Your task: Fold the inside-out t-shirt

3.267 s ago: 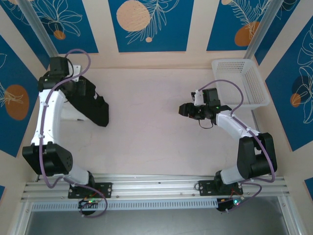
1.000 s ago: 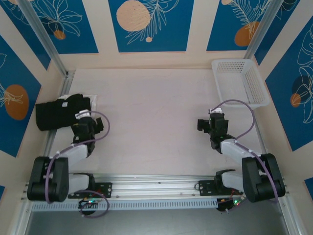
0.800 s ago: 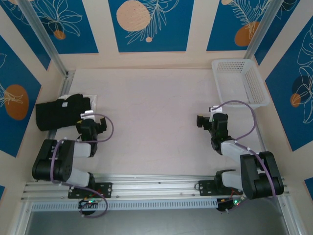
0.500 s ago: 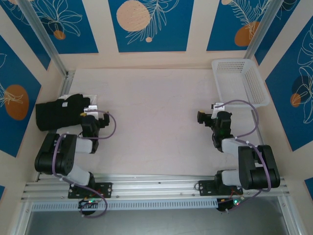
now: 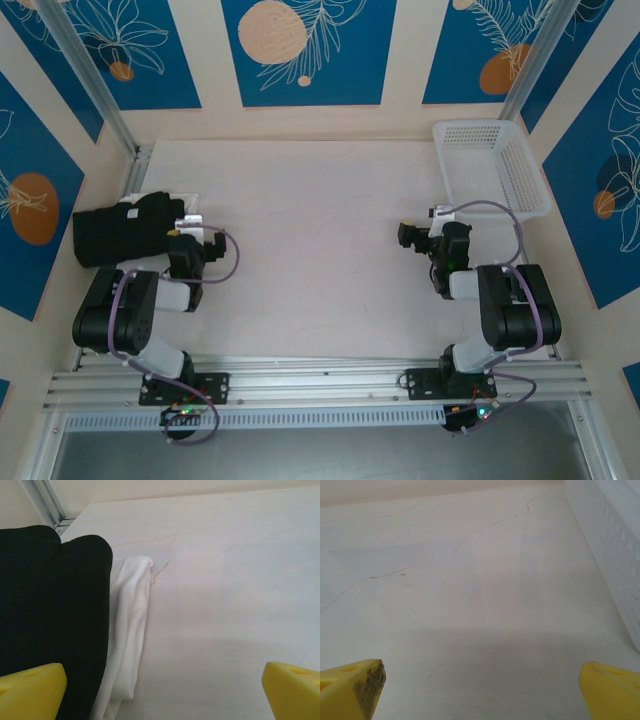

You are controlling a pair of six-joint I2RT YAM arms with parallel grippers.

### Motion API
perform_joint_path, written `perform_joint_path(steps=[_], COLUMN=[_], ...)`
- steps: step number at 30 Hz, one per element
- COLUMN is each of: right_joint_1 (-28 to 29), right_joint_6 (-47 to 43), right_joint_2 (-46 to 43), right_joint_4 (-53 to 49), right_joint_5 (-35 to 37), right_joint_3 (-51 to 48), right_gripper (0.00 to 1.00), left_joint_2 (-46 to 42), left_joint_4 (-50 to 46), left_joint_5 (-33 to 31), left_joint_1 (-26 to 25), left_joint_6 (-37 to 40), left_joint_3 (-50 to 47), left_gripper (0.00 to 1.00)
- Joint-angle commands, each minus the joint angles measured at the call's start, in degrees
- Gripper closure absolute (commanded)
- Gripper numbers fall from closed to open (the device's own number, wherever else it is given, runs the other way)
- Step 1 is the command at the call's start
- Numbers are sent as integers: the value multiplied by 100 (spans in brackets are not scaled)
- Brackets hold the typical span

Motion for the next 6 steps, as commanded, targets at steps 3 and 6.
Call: perform_joint_path(steps=[3,6], right_joint_1=[23,22], right_joint_6=[-78,-72], right_joint_2=[-21,-32], right_joint_4=[73,88], right_joint_5=[-107,-104], right_joint_3=[101,95], right_gripper=[1,1], left_joint_2=[26,26], left_joint_4=[130,140], left_joint_5=[90,91], left_joint_1=[-48,-50], left_joint_6=[52,54], left_joint_3=[96,88], left_gripper=[0,0])
